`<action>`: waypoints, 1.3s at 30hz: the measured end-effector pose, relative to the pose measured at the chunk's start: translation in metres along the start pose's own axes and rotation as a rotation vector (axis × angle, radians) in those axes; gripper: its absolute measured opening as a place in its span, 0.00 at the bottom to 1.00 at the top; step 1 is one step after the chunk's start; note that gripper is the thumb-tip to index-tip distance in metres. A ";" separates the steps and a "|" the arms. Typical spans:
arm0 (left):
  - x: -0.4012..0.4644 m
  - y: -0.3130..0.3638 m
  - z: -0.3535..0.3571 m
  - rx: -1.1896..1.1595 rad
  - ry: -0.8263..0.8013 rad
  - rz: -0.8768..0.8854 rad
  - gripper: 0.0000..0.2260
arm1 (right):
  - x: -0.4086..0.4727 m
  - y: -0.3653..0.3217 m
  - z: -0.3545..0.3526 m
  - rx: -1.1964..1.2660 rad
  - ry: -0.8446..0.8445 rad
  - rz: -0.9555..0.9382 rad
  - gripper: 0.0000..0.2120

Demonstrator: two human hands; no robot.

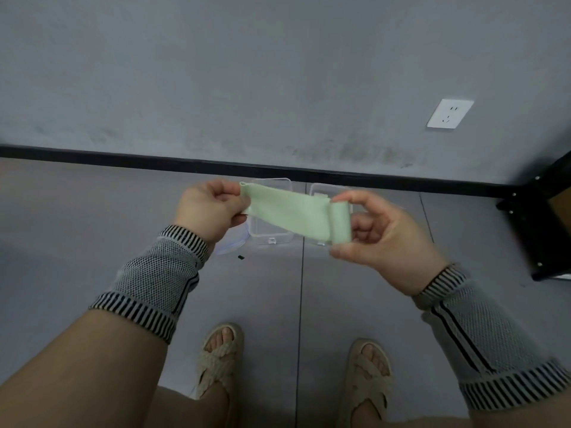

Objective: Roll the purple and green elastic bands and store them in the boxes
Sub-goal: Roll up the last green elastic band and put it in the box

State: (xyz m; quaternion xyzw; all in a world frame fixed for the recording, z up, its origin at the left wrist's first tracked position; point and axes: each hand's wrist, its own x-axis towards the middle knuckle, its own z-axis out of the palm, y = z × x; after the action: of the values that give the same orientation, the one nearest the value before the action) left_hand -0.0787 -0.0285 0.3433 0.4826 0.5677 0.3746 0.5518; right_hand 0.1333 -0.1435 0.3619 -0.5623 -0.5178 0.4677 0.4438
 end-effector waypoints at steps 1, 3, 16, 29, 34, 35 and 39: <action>-0.002 0.000 0.001 0.000 -0.024 0.012 0.06 | 0.003 0.002 -0.003 -0.020 0.097 0.006 0.25; -0.008 0.003 0.007 0.021 -0.070 0.061 0.06 | 0.007 0.009 -0.009 -0.036 0.272 0.032 0.24; -0.015 0.002 0.023 0.021 -0.206 0.032 0.07 | 0.016 0.015 -0.009 0.584 0.499 0.074 0.18; -0.009 0.005 0.011 -0.132 -0.153 -0.036 0.06 | 0.010 0.019 -0.006 -0.442 0.335 0.000 0.23; -0.010 0.004 0.011 -0.122 -0.175 -0.039 0.06 | 0.012 0.021 -0.003 -0.165 0.351 0.025 0.23; -0.009 0.004 0.010 -0.120 -0.169 -0.029 0.07 | 0.012 0.021 -0.003 -0.128 0.344 0.025 0.24; -0.006 0.001 0.008 -0.072 -0.124 -0.005 0.08 | 0.013 0.021 -0.004 -0.080 0.310 0.003 0.24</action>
State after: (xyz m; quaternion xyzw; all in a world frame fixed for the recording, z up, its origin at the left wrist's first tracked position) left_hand -0.0707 -0.0348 0.3452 0.4834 0.5198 0.3625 0.6039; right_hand 0.1410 -0.1319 0.3414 -0.6458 -0.4603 0.3549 0.4951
